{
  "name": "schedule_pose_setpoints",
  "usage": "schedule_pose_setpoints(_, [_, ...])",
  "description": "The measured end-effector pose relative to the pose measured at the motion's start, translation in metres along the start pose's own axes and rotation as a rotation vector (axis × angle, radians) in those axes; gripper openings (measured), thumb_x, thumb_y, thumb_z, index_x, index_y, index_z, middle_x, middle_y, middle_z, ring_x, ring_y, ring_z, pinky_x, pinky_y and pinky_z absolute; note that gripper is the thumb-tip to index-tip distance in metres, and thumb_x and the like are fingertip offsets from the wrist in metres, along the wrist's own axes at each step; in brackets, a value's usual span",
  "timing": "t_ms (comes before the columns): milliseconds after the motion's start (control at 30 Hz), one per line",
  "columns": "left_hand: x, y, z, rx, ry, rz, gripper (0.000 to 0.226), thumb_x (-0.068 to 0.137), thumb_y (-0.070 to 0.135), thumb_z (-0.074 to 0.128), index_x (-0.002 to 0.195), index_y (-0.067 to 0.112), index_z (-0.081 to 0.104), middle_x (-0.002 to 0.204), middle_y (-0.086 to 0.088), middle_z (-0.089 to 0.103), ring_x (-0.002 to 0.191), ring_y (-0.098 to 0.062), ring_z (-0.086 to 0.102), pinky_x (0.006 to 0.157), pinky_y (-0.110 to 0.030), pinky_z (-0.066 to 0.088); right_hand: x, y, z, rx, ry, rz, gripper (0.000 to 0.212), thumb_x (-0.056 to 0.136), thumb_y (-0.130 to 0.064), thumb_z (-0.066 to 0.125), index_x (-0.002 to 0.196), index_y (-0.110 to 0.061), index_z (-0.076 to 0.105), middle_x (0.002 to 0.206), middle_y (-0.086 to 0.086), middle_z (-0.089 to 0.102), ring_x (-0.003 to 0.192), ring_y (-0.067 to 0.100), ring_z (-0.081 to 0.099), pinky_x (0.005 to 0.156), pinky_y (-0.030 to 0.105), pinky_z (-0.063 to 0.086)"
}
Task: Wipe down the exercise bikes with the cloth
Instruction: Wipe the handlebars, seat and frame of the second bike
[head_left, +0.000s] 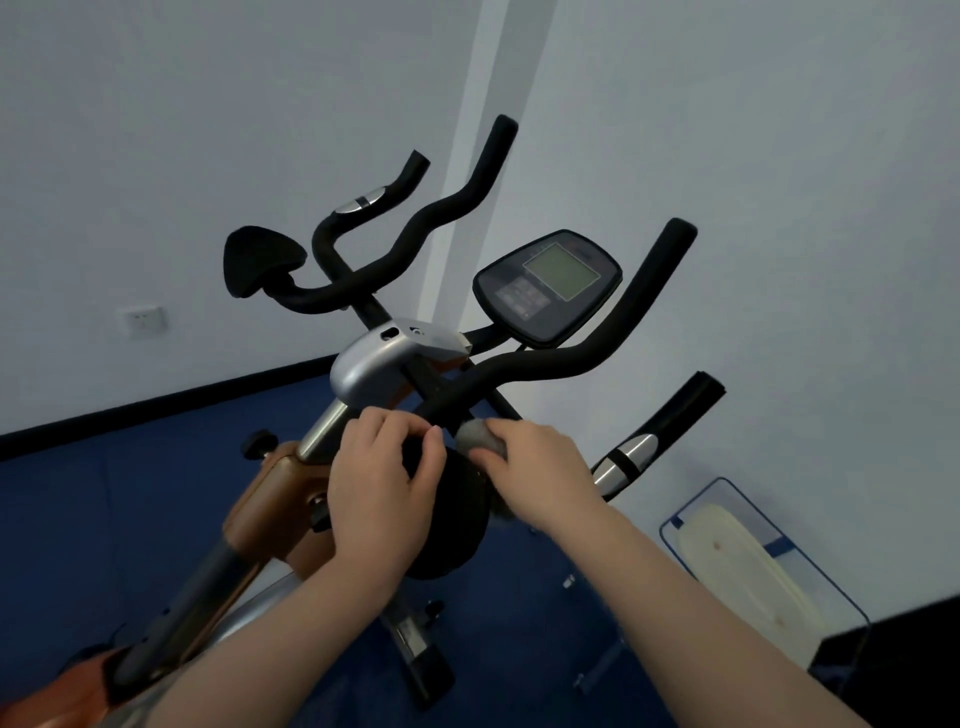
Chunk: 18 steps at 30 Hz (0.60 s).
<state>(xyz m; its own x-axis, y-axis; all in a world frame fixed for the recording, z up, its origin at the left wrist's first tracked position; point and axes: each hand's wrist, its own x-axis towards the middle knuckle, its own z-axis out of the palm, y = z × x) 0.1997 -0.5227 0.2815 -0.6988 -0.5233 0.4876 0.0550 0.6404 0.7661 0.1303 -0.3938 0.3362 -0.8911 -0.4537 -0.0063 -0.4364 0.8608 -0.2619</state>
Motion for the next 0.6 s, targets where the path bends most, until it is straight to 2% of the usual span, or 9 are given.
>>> schedule_pose_setpoints(67, [0.000,-0.002,0.001,0.008,-0.006,0.008,0.007,0.090,0.029,0.058,0.083,0.028,0.056,0.084,0.012,0.051,0.080,-0.004,0.046,0.068,-0.012,0.033,0.012,-0.008,0.000,0.169,-0.041,0.091,0.026,0.097,-0.041,0.051,0.093,-0.019,0.064,0.087,0.003,0.063,0.090,0.027,0.061,0.075,0.036,0.046])
schedule_pose_setpoints(100, [-0.001,-0.002,0.001,0.006,-0.005,0.009,0.008,0.090,0.029,0.057,0.082,0.029,0.055,0.084,0.012,0.051,0.079,-0.004,0.046,0.068,-0.012,0.033,0.015,-0.012,0.002,0.235,-0.043,0.106,0.028,0.098,-0.040,0.050,0.092,-0.017,0.064,0.088,0.004,0.064,0.092,0.027,0.061,0.077,0.037,0.046])
schedule_pose_setpoints(133, [-0.001,-0.003,0.000,0.005,-0.004,0.006,0.008,0.090,0.030,0.057,0.082,0.029,0.055,0.083,0.012,0.051,0.079,-0.004,0.046,0.068,-0.013,0.032,0.016,-0.014,0.004,0.244,-0.035,0.096,0.028,0.099,-0.039,0.050,0.099,-0.016,0.065,0.094,0.006,0.065,0.096,0.028,0.060,0.078,0.036,0.046])
schedule_pose_setpoints(200, [-0.001,-0.004,0.000,0.011,-0.013,0.003,0.008,0.090,0.031,0.057,0.083,0.028,0.057,0.083,0.012,0.051,0.079,-0.004,0.046,0.068,-0.013,0.032,0.008,-0.010,0.006,0.081,-0.004,0.026,0.030,0.099,-0.039,0.048,0.117,-0.019,0.061,0.108,0.008,0.066,0.102,0.030,0.059,0.077,0.035,0.042])
schedule_pose_setpoints(300, [0.000,-0.004,0.000,0.019,-0.019,0.008,0.009,0.091,0.031,0.056,0.083,0.026,0.058,0.084,0.012,0.051,0.078,-0.005,0.047,0.068,-0.013,0.032,-0.012,0.008,0.003,-0.127,0.040,-0.074,0.040,0.097,-0.041,0.050,0.133,-0.025,0.050,0.116,0.006,0.066,0.104,0.030,0.060,0.078,0.037,0.044])
schedule_pose_setpoints(433, [-0.001,-0.004,0.000,0.008,-0.014,-0.001,0.014,0.092,0.032,0.055,0.083,0.023,0.061,0.082,0.011,0.049,0.077,-0.007,0.048,0.067,-0.022,0.037,-0.029,0.028,-0.004,-0.105,0.014,-0.232,0.049,0.099,-0.040,0.049,0.144,-0.023,0.040,0.123,0.000,0.062,0.108,0.022,0.058,0.086,0.035,0.045])
schedule_pose_setpoints(500, [-0.002,-0.003,0.000,0.032,-0.009,0.007,0.016,0.092,0.031,0.055,0.083,0.020,0.063,0.082,0.009,0.050,0.077,-0.009,0.048,0.069,-0.026,0.038,-0.035,0.038,-0.005,-0.206,0.033,-0.357,0.050,0.099,-0.039,0.048,0.144,-0.019,0.039,0.121,-0.002,0.061,0.107,0.021,0.058,0.088,0.034,0.045])
schedule_pose_setpoints(600, [-0.002,-0.002,0.000,0.071,0.005,0.013,0.018,0.094,0.029,0.053,0.085,0.018,0.063,0.083,0.007,0.051,0.079,-0.008,0.047,0.073,-0.026,0.037,-0.051,0.056,-0.010,-0.315,0.145,-0.537,0.051,0.092,-0.030,0.064,0.138,-0.012,0.052,0.118,-0.002,0.065,0.103,0.020,0.062,0.092,0.038,0.048])
